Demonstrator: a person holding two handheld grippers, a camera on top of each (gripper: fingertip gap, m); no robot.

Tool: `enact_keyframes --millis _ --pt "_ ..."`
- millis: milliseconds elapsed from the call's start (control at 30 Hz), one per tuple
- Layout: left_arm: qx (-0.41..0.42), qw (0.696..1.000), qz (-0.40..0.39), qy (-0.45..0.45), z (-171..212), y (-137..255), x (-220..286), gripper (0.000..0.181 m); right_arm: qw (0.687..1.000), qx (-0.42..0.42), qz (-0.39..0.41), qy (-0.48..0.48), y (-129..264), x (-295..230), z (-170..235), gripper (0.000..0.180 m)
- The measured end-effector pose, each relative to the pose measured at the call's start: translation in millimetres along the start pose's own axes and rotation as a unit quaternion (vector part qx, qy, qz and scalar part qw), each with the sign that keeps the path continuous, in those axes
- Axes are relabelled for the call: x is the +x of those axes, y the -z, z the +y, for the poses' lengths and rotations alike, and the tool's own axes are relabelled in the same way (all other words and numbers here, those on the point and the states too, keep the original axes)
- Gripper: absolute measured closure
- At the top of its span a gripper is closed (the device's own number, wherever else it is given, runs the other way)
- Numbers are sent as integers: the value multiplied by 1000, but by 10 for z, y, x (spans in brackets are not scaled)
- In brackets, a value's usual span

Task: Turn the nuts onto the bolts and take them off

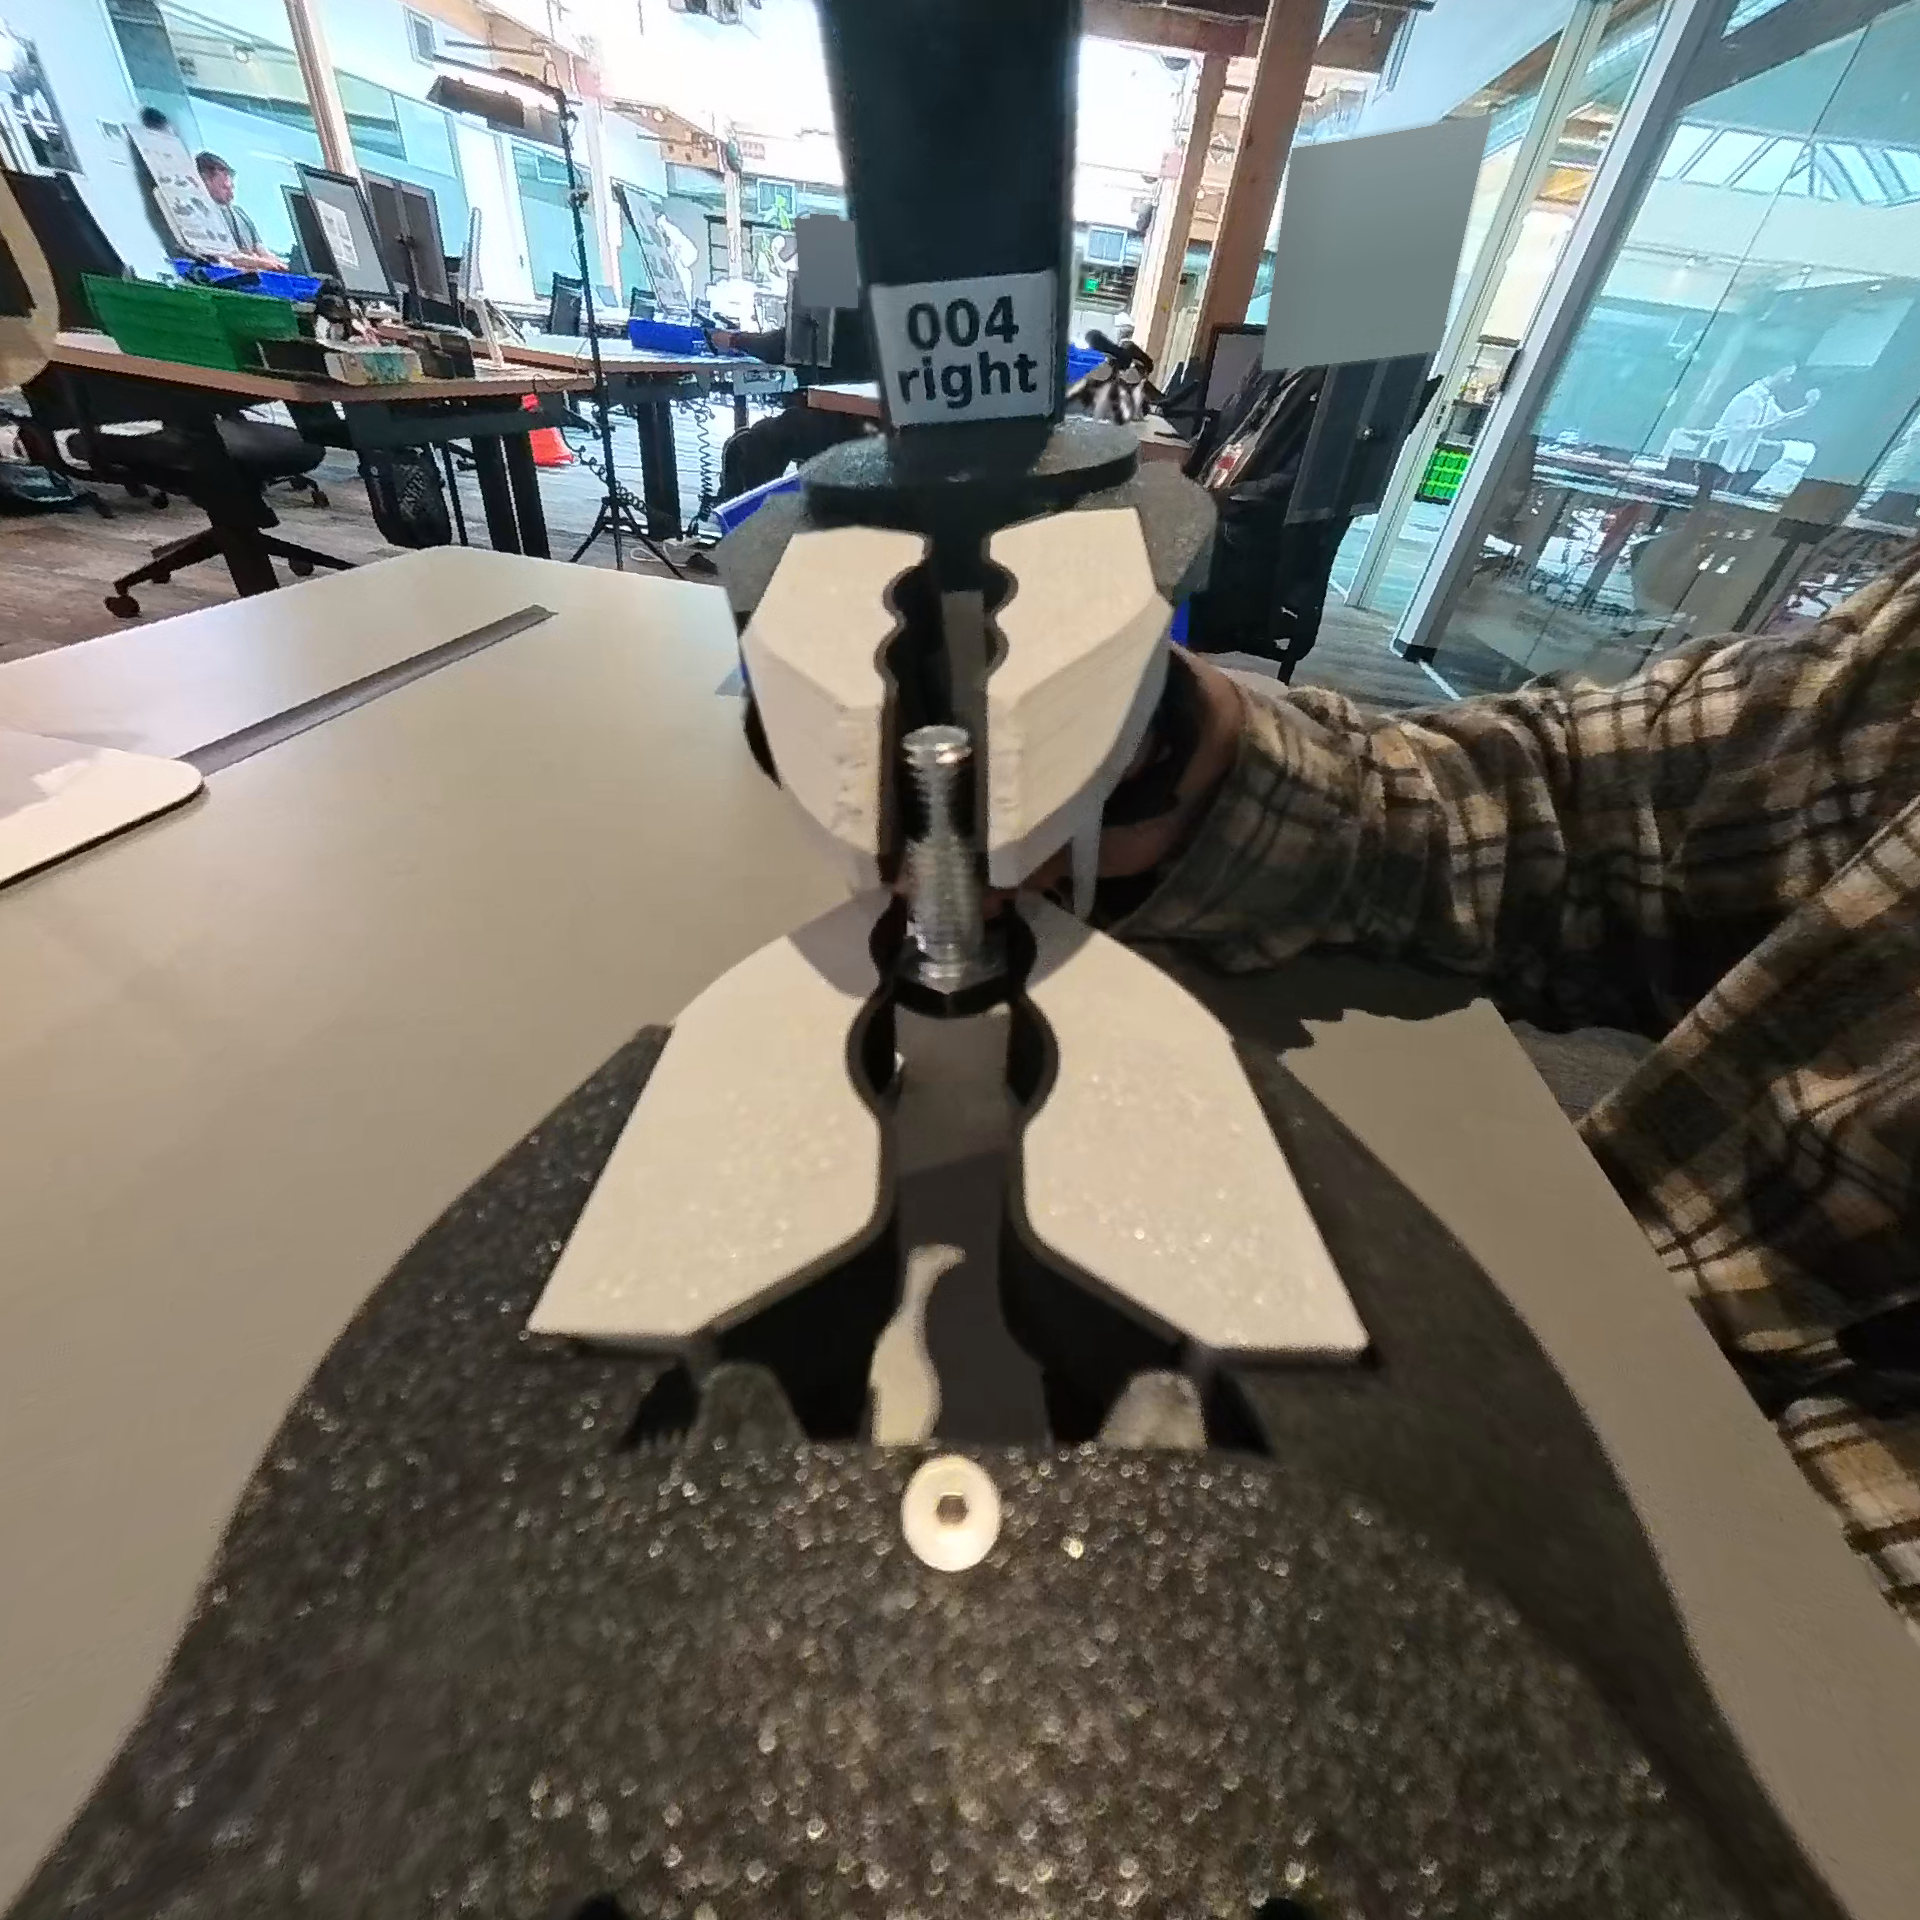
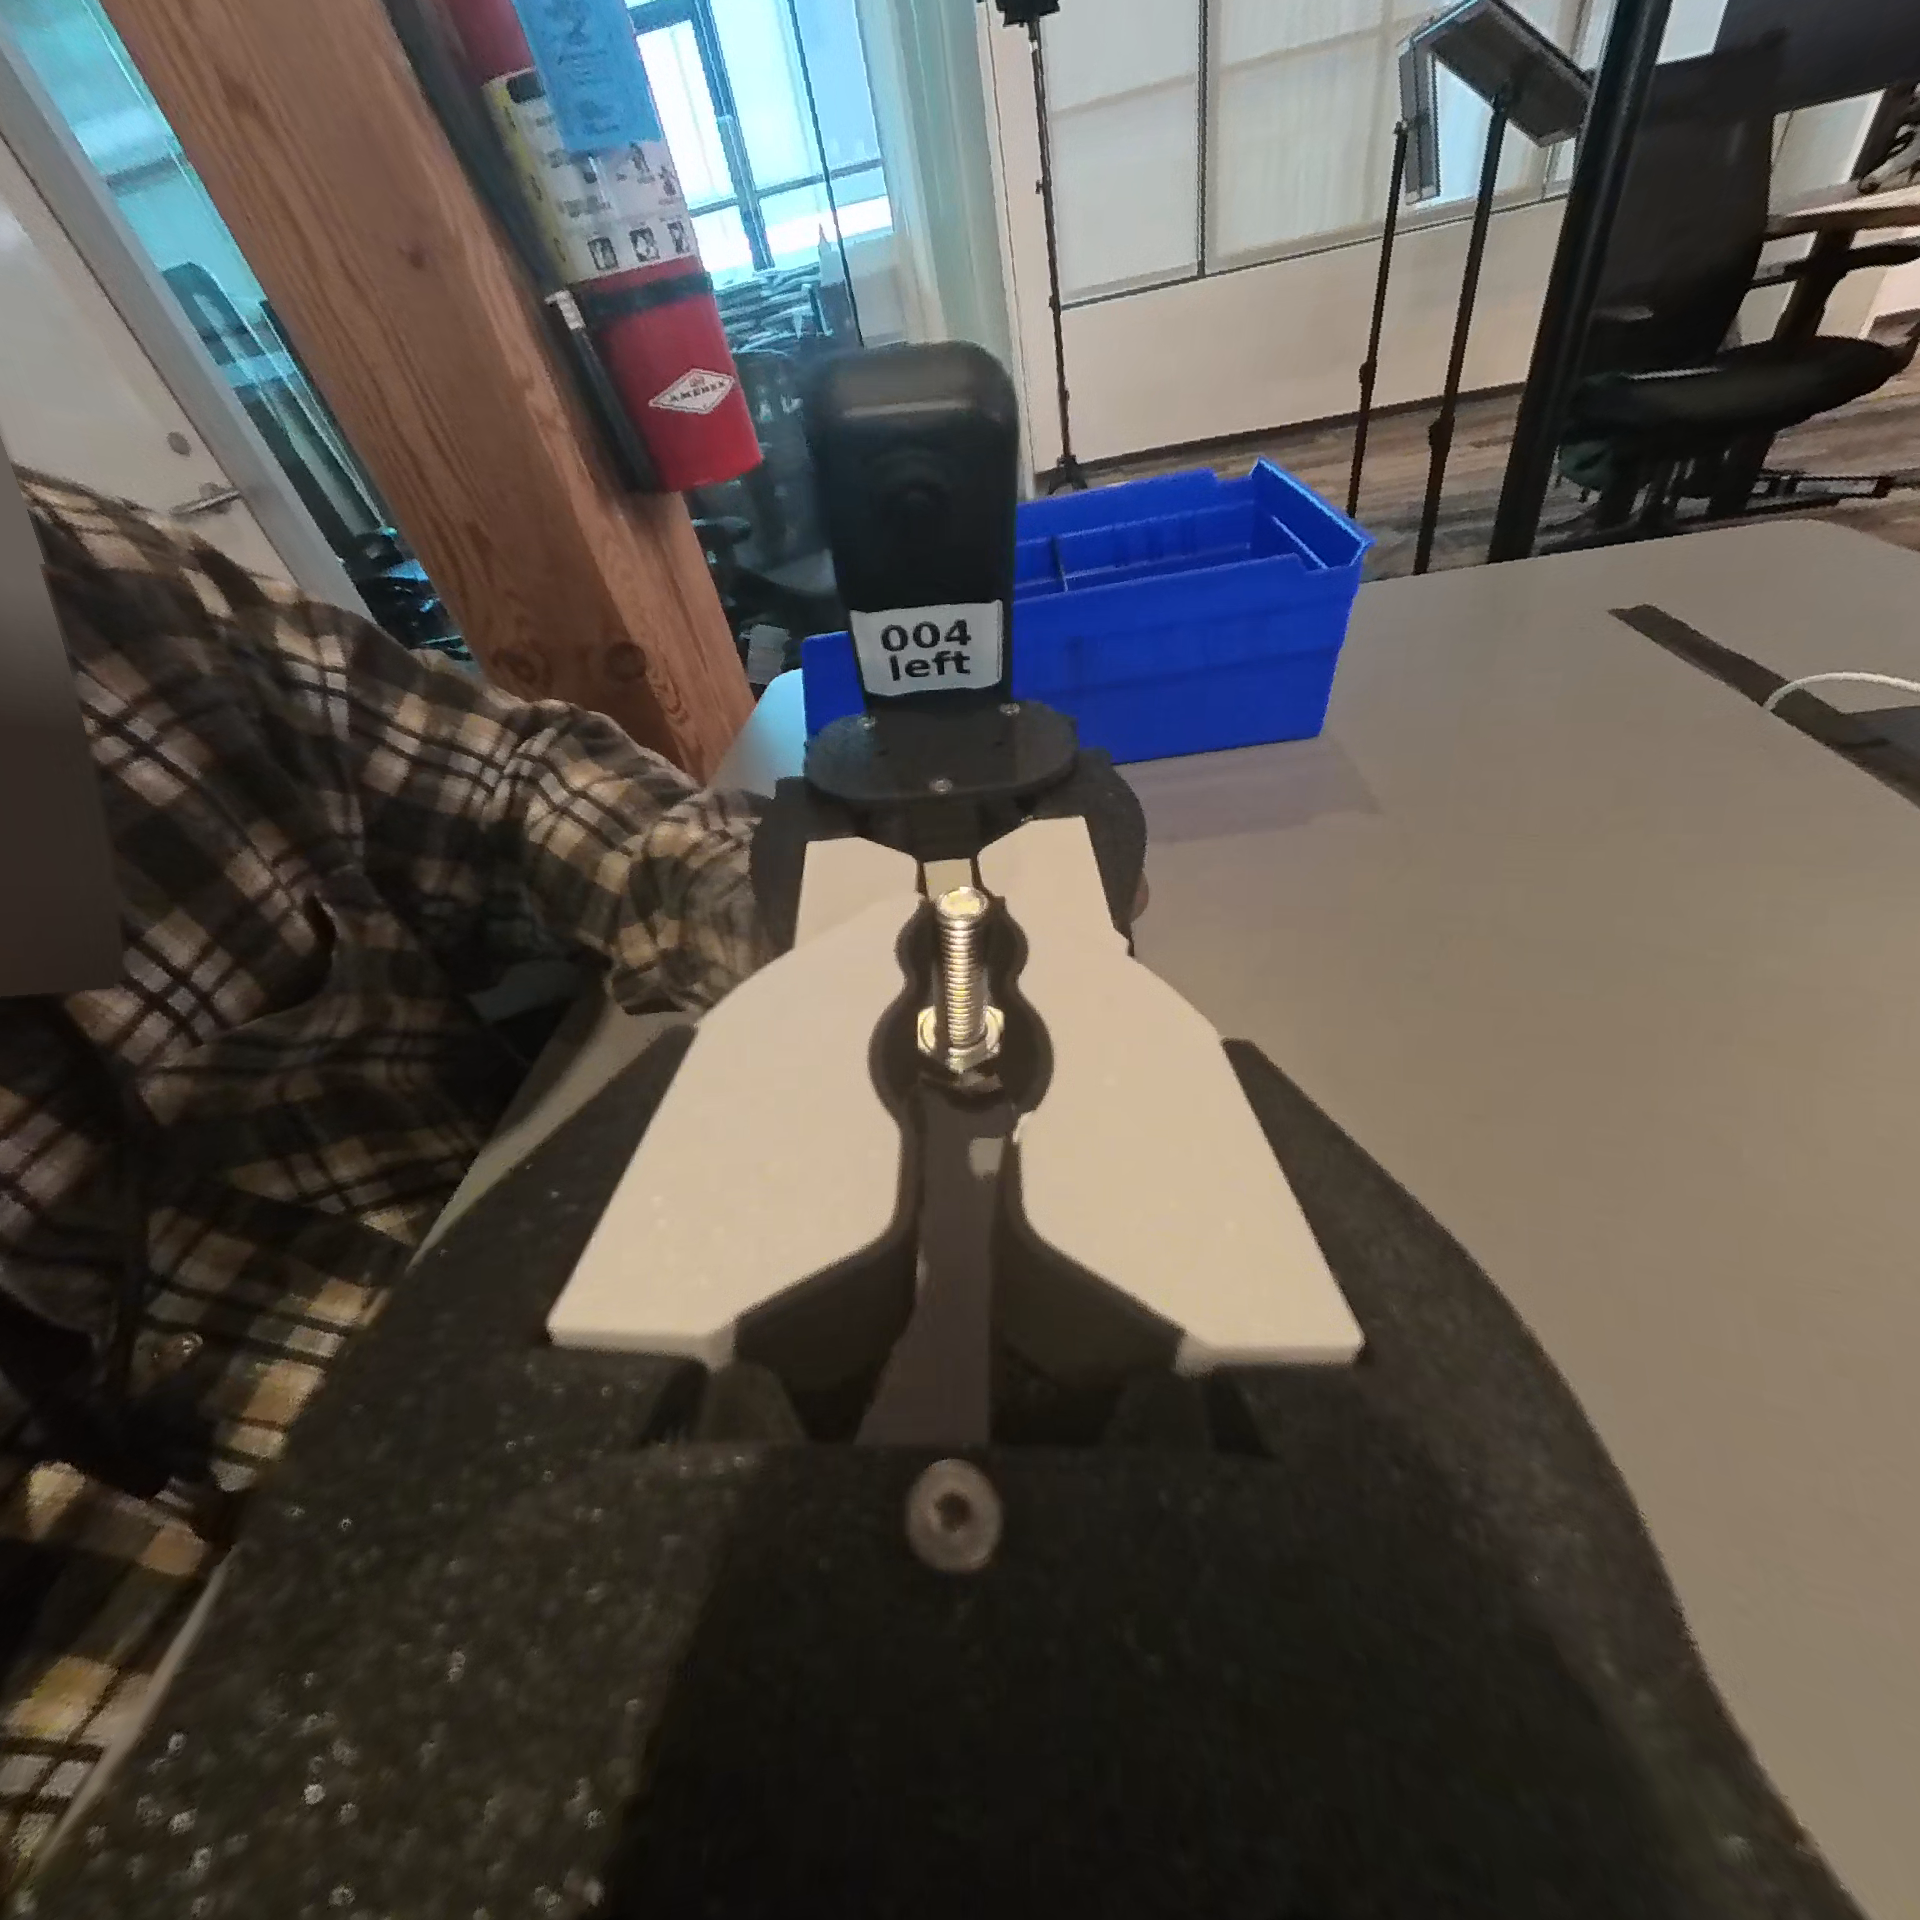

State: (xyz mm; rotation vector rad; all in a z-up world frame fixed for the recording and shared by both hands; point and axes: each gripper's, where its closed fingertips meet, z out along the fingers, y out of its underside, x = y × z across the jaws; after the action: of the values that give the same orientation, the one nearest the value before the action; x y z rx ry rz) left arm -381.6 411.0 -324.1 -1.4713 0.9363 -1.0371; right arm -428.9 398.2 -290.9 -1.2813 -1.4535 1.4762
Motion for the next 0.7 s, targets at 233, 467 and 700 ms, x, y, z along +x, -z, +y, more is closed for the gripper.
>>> enact_keyframes --millis 233,467,700 --pt "-11 1000 -3 1 17 -18 9 165 1000 -8 2 29 7 -18 15 171" --pt "-21 1000 -1 -3 29 -28 31 165 999 -6 -2 48 12 -47 23 171" --pt "-25 999 -26 -27 3 34 -49 166 998 58 14 19 304 48 -210 151"
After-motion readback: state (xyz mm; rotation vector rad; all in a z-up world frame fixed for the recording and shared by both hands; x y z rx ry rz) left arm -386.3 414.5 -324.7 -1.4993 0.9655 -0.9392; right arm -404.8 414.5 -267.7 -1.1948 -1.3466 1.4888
